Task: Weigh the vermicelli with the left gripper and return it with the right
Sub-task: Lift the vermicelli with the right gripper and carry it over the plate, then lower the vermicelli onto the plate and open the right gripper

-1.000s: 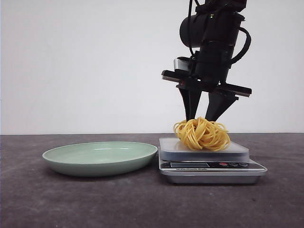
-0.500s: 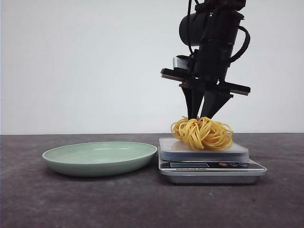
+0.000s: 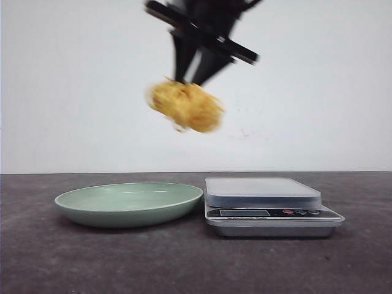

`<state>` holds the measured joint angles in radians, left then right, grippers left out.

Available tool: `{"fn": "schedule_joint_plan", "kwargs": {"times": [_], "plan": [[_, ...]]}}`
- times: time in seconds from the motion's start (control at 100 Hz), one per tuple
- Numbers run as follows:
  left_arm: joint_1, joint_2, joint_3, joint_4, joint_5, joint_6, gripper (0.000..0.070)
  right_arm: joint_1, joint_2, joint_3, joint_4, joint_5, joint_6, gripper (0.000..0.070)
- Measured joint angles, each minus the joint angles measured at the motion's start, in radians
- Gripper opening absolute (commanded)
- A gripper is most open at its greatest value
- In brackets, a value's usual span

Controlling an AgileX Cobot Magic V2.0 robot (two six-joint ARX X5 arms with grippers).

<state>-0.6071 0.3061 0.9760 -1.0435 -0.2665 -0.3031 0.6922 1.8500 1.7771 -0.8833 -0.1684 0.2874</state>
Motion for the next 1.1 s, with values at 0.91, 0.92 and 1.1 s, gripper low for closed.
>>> {"fn": "schedule_joint_plan", "kwargs": {"times": [0.91, 0.92, 1.1], "plan": [[0.000, 0.000, 0.000, -0.011, 0.000, 0.000, 0.0377, 0.040, 0.262, 0.006, 0.191, -0.071, 0.249, 0.0003], [0.000, 0.000, 0.000, -0.012, 0.000, 0.000, 0.0377, 0.040, 0.264, 0.006, 0.190, -0.071, 0.250, 0.0003], [0.000, 0.000, 0.000, -0.023, 0.000, 0.000, 0.0377, 0.040, 0.276, 0.006, 0.187, -0.043, 0.272, 0.0121]]}}
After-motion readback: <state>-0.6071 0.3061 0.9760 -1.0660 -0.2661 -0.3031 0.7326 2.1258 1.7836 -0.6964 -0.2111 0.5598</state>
